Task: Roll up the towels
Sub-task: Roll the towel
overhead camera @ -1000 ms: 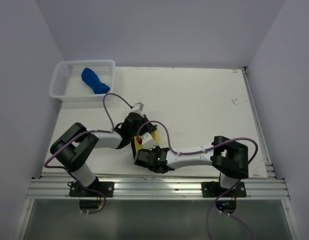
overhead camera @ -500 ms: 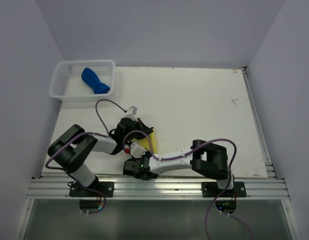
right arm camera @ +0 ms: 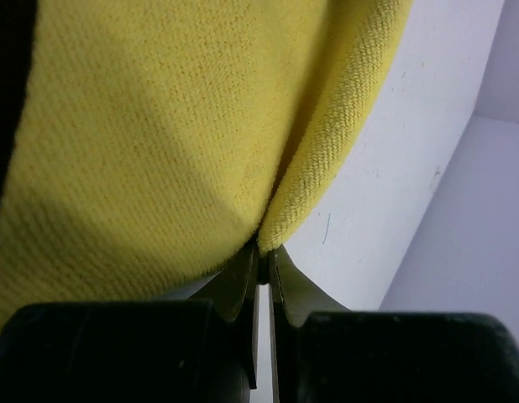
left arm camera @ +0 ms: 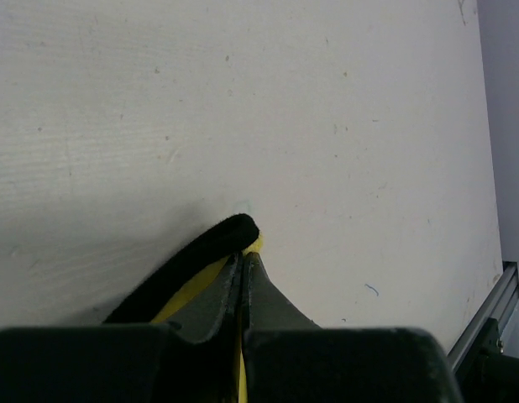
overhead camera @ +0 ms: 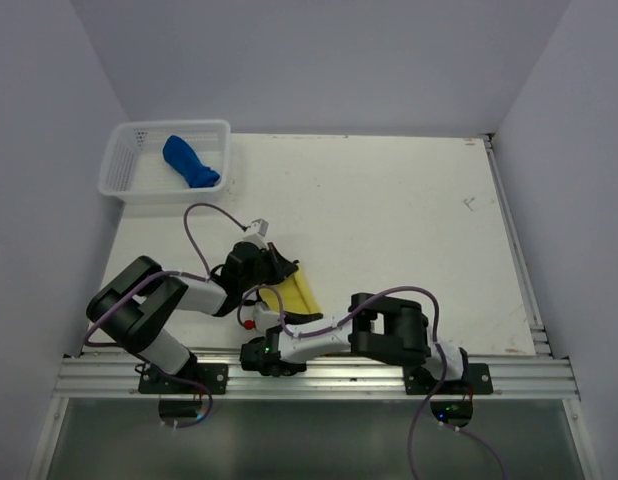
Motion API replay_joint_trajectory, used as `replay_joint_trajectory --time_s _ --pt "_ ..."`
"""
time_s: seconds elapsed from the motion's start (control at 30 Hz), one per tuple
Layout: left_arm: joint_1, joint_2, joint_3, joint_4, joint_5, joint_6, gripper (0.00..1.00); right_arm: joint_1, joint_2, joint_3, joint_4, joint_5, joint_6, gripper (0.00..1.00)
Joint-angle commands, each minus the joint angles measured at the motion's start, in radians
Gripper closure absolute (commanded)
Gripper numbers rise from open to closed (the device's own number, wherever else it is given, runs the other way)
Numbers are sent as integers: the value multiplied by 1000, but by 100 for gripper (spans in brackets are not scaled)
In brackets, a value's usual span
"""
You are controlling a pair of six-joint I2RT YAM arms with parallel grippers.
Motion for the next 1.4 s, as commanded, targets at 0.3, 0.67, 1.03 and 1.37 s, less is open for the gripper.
replay_joint_trajectory --time_s 0.3,0.67,1.03,1.37 --pt "1 56 -75 121 -88 28 100 25 -131 -34 81 -89 -31 72" --pt "0 68 -126 153 -99 11 100 19 -555 -282 348 -243 51 58" --pt "0 70 -150 176 -99 5 100 -275 -844 -526 635 -588 159 80" --pt "-17 53 -166 175 -134 -5 100 -522 -790 -500 718 -770 289 84"
